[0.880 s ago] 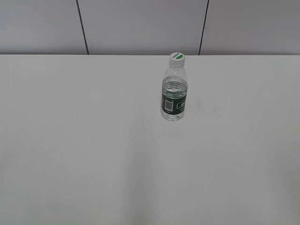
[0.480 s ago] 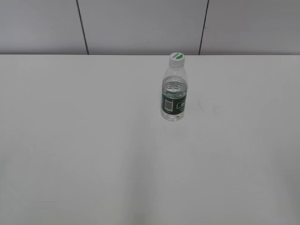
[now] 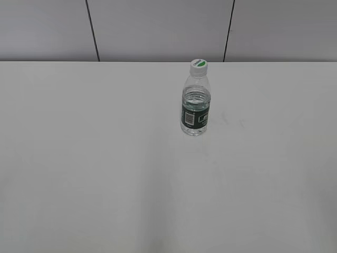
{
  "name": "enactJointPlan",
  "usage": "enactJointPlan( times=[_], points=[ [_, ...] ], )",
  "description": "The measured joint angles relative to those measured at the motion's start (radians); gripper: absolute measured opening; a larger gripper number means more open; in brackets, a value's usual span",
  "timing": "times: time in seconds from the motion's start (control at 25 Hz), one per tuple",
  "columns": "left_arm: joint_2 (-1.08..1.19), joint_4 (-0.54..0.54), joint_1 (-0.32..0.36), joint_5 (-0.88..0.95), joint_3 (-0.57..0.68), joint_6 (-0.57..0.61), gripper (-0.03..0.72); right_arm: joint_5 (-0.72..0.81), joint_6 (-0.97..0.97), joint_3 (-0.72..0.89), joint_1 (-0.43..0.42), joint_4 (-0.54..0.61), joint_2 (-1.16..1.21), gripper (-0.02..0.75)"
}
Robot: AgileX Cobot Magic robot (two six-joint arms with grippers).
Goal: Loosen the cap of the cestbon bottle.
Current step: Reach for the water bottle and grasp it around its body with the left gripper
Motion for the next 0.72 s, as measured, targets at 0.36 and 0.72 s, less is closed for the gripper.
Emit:
enactJointPlan(
  times=[0.36, 0.72],
  points=[
    [0.167, -0.024, 0.0, -0.121, -0.055, 0.001, 0.349, 0.0, 0.0, 0.0, 0.0, 0.0, 0.0, 0.497],
    [0.376, -0.037, 0.001, -0.406, -0.059, 0.019, 0.494, 0.0, 0.0, 0.0, 0.0, 0.0, 0.0, 0.496]
  ],
)
